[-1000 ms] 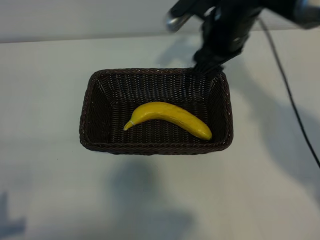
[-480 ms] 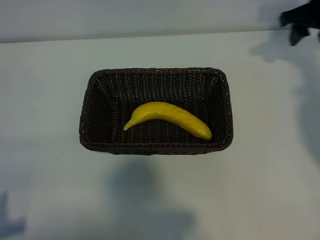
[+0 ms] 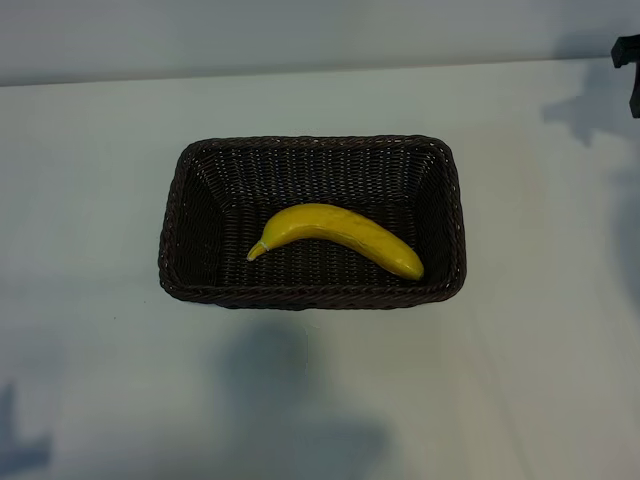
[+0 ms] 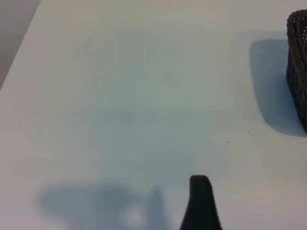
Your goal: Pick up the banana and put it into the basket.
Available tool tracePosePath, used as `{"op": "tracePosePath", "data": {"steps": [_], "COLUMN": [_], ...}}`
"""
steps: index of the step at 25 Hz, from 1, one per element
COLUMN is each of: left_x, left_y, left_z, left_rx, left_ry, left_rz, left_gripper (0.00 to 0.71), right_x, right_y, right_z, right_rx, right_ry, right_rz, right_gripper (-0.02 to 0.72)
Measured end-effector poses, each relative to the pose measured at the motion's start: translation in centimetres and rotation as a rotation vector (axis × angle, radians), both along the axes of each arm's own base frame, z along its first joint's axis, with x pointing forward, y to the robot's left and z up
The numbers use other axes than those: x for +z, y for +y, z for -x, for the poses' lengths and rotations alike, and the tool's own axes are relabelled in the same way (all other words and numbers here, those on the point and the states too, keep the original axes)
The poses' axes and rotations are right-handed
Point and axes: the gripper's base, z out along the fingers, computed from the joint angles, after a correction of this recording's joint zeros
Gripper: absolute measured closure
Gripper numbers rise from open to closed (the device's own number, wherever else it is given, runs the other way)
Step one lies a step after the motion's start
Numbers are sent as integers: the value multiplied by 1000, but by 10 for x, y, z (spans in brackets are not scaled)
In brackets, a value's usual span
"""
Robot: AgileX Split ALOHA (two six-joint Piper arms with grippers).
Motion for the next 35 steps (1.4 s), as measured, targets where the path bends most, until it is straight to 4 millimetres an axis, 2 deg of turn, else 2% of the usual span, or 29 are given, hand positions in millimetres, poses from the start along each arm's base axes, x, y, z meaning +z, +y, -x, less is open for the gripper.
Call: {"op": "tracePosePath", "data": {"steps": [5,9,12,20,29,35], "left_x": [0,0,0,0,0,0], "left_y": [0,0,0,0,0,0], "left_z": [0,0,0,0,0,0], "left_rx": [-1,-1,-1,-1,-1,-1], "left_ry": [0,0,0,0,0,0], "left_rz": [-2,-1,-1,-1,-1,-1], "left_gripper": [149,149,149,149,149,149], "right_x": [10,23,27,28,39,30], "right_y": [2,2,4,9,14,17], "right_z": [7,30,57,151,243,299], "right_rx": [43,52,61,82,76,75], "right_ry": [-20,-29,-8,43,-73,-171], "right_rz": [-9,3,8,8,18,27], "right_gripper": [110,110,110,110,110,110]}}
